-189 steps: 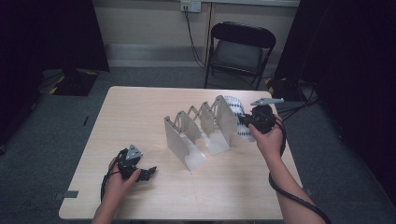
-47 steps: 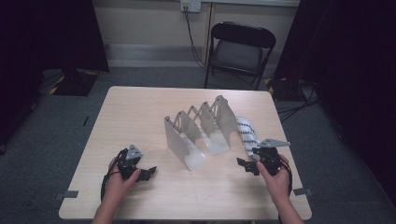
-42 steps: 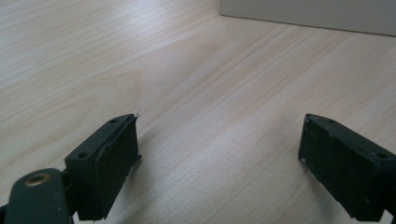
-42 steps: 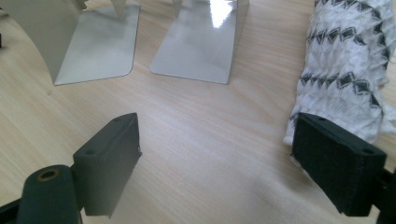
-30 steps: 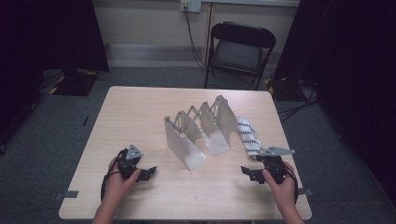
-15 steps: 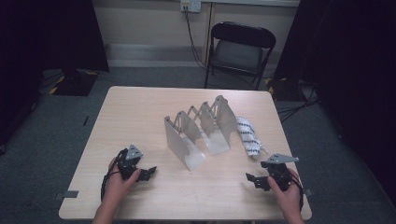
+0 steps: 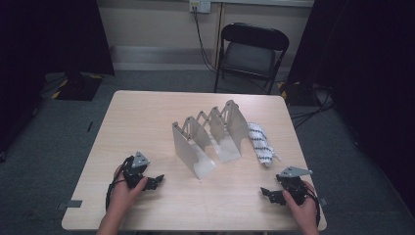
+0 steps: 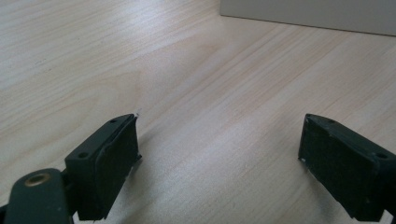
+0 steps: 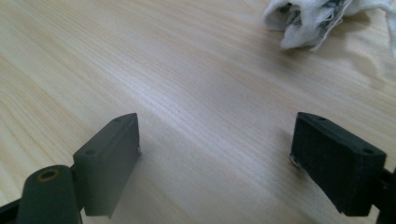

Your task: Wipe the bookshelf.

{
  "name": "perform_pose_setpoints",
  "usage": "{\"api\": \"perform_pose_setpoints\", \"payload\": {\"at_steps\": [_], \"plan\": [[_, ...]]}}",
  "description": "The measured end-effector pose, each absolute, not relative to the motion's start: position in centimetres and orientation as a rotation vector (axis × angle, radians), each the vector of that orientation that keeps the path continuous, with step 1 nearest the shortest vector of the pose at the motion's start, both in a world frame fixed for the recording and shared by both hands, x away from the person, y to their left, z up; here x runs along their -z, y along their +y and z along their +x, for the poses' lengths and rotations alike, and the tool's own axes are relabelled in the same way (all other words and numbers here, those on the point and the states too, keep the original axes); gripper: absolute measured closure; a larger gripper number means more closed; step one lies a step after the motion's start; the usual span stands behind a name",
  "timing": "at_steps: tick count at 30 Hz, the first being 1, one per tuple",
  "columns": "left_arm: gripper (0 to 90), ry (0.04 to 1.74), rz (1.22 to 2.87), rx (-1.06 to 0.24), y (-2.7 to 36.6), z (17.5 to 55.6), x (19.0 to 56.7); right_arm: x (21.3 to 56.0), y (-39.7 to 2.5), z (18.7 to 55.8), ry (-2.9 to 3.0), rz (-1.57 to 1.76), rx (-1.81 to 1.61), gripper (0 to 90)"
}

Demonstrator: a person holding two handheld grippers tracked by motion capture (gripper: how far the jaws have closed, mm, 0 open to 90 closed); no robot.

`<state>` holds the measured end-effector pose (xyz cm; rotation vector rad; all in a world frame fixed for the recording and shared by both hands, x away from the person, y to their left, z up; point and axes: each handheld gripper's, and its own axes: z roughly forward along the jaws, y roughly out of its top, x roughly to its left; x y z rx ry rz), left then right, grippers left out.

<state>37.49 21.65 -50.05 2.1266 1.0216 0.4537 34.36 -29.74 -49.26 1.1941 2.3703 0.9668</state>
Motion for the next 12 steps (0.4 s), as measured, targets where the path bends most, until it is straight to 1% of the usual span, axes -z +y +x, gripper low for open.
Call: {"api": "perform_pose_setpoints", "payload": {"at_steps": [12], "plan": [[11.8,1.03,2.12,-0.452,21.59,37.42,50.07,49.79,-30.01,33.92,2.328,1.16,-0.996,13.0]]}}
